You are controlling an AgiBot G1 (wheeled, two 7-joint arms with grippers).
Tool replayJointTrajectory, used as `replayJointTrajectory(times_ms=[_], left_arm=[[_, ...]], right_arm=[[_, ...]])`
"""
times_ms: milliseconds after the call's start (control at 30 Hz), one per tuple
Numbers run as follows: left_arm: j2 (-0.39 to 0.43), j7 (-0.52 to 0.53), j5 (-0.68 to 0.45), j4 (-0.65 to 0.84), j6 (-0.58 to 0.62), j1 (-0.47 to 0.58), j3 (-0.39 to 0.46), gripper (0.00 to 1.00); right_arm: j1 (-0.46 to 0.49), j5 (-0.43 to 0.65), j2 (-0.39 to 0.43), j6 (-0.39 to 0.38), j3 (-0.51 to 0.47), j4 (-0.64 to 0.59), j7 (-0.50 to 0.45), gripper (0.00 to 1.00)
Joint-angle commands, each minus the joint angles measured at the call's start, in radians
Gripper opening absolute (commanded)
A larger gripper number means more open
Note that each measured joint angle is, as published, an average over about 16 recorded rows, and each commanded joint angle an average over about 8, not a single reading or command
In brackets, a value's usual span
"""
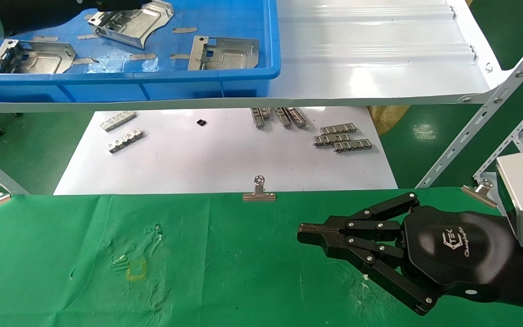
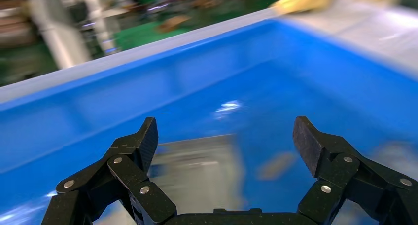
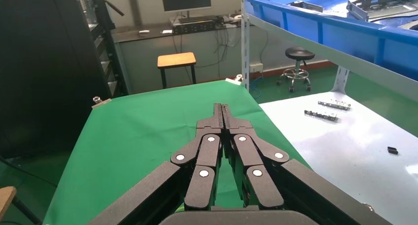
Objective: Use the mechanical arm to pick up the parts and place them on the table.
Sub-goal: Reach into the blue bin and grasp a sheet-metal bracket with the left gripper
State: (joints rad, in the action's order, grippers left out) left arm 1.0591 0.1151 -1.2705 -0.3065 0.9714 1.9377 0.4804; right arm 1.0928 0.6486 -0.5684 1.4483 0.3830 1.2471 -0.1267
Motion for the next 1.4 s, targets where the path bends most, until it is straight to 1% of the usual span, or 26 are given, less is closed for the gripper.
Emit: replayJointTrajectory(times_ms=[33, 167, 200, 267, 300, 633, 1200, 1400], left_arm=[[0.036, -0.026, -0.035, 0.082, -0.083, 0.040, 0.012, 0.56], [0.072, -0.051, -0.086, 0.165, -0.173, 0.078, 0.041, 0.06], [0.080, -0.054, -0.097, 0.183, -0.188, 0.084, 0.048, 0.00], [0.093, -0.055, -0.115, 0.213, -0.212, 0.094, 0.059, 0.00], [0.098, -0.054, -0.123, 0.227, -0.221, 0.099, 0.064, 0.00], [0.122, -0.028, -0.153, 0.297, -0.268, 0.129, 0.085, 0.00], [0.122, -0.007, -0.146, 0.312, -0.294, 0.134, 0.080, 0.00], [0.117, -0.010, -0.134, 0.300, -0.279, 0.135, 0.072, 0.00]], right_arm=[[0.000, 0.000, 0.000, 0.000, 0.000, 0.000, 0.000, 0.06], [0.000, 0.000, 0.000, 0.000, 0.000, 0.000, 0.000, 0.56], [0.000, 0.000, 0.000, 0.000, 0.000, 0.000, 0.000, 0.69], [0.000, 0.000, 0.000, 0.000, 0.000, 0.000, 0.000, 0.94], [0.000, 0.000, 0.000, 0.000, 0.000, 0.000, 0.000, 1.00], [0.000, 0.000, 0.000, 0.000, 0.000, 0.000, 0.000, 1.00], [0.000, 0.000, 0.000, 0.000, 0.000, 0.000, 0.000, 1.00], [0.000, 0.000, 0.000, 0.000, 0.000, 0.000, 0.000, 1.00]])
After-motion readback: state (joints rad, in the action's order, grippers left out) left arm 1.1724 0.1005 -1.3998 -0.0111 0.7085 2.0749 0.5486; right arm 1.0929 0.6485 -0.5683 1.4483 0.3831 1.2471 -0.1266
